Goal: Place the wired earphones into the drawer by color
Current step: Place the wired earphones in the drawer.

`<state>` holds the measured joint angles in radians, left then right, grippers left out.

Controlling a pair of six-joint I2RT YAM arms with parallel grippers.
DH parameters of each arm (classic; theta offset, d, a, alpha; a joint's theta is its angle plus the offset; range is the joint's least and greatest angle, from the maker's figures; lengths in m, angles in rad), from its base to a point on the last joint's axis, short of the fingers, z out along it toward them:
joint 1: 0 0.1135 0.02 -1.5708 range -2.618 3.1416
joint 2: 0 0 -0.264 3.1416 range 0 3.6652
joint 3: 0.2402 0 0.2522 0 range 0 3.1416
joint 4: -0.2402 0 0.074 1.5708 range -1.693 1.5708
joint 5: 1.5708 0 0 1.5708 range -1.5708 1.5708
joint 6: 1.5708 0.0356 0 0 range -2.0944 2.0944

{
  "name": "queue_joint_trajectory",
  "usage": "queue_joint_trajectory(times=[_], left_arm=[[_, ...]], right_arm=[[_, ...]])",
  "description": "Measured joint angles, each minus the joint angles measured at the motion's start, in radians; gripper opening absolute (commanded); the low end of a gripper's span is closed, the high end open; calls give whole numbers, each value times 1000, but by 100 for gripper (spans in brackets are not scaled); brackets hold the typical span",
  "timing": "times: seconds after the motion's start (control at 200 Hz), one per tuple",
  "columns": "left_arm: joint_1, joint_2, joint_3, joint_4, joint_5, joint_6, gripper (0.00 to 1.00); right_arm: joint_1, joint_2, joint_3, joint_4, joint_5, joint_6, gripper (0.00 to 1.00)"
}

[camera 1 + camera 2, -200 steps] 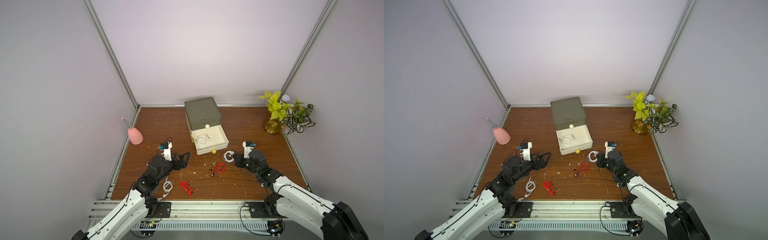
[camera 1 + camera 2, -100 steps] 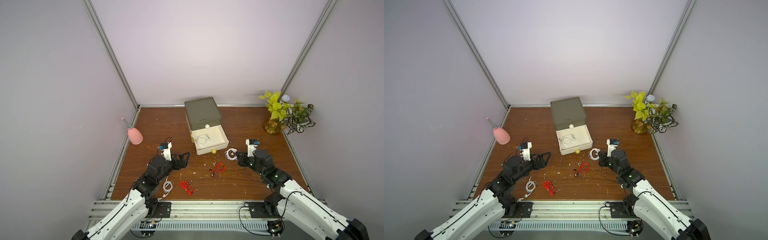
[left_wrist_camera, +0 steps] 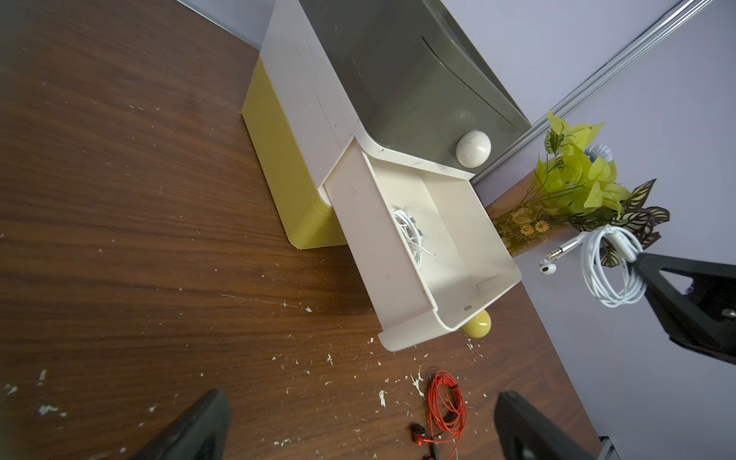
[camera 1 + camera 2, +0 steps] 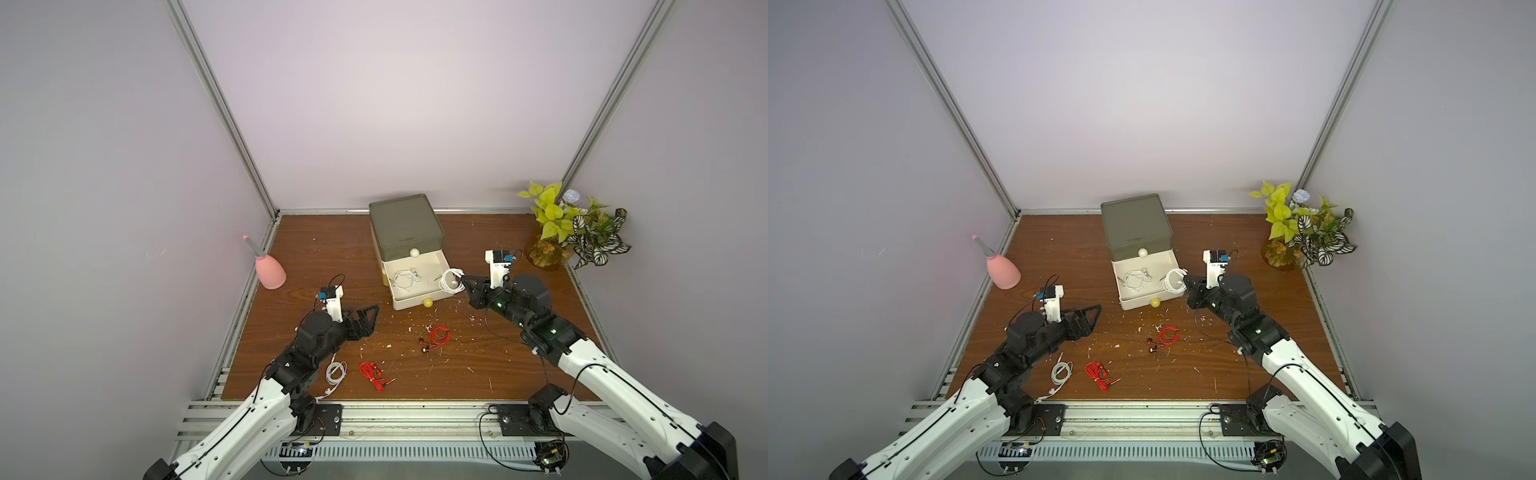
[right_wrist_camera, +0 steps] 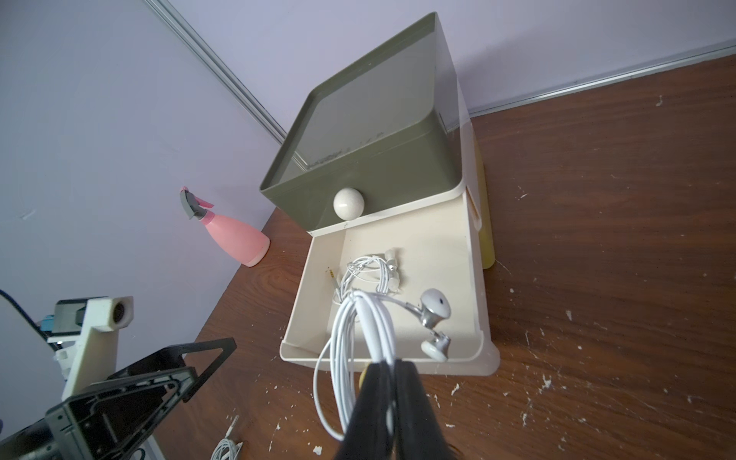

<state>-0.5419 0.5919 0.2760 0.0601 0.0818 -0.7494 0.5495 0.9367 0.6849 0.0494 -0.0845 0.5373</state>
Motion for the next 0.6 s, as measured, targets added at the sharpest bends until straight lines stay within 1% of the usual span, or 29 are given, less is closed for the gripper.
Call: queue_joint_trajectory(times=[0.16,0.385,0.601], left_arm=[[0,-10,4,-53,-24,0,99],[0,-38,47,-180,-86,0,99],[0,-58,76,-299,-151,-1,99]], right_arm=[[16,113,39,61,0,-6,9],[52,264,91,103,12,-21,9],[71,362,106,130,38,-29,9]])
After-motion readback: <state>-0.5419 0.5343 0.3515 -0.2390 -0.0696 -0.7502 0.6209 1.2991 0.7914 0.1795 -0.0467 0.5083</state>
